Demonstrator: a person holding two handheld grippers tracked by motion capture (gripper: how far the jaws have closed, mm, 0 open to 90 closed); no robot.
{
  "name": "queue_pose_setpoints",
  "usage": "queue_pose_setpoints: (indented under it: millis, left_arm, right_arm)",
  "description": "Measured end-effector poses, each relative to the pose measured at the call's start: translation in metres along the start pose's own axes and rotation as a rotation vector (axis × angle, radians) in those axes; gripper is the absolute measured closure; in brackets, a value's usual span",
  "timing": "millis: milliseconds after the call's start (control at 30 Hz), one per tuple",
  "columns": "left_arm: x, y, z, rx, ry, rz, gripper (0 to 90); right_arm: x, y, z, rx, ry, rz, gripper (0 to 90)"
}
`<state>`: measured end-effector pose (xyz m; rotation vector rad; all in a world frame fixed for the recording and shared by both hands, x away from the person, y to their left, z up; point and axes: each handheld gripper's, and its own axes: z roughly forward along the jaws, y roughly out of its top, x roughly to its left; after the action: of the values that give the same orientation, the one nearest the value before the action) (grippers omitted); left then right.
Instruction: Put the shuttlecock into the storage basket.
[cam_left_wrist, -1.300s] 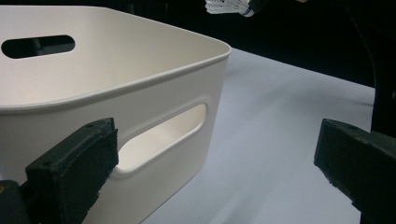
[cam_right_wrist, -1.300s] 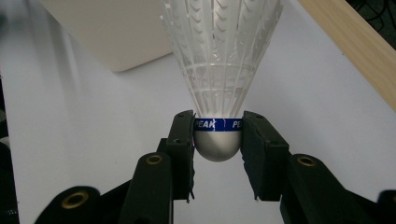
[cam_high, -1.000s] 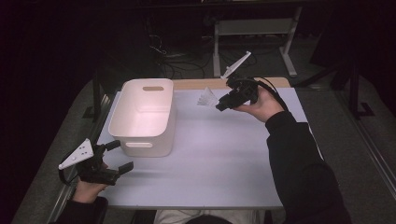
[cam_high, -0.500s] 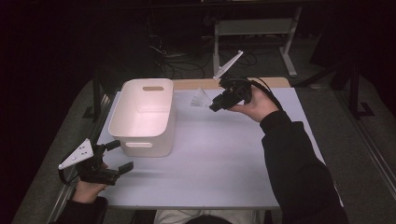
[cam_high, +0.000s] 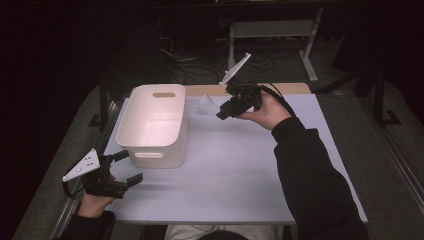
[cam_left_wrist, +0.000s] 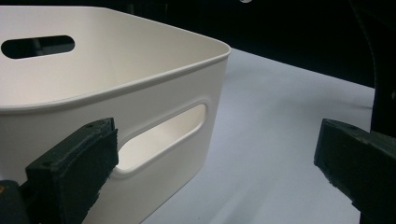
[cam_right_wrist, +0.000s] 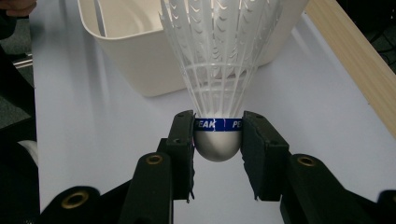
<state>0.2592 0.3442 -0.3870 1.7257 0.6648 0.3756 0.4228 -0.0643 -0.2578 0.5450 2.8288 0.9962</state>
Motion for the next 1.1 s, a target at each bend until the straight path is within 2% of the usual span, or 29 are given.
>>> queue_pose_setpoints:
  millis: [1100]
  left_arm:
    - [0.000,0.000,0.000,0.000,-0.003,0.001,0.0]
  right_arm:
    - [0.016,0.040,0.010,-0.022,0.029,-0.075,64.4]
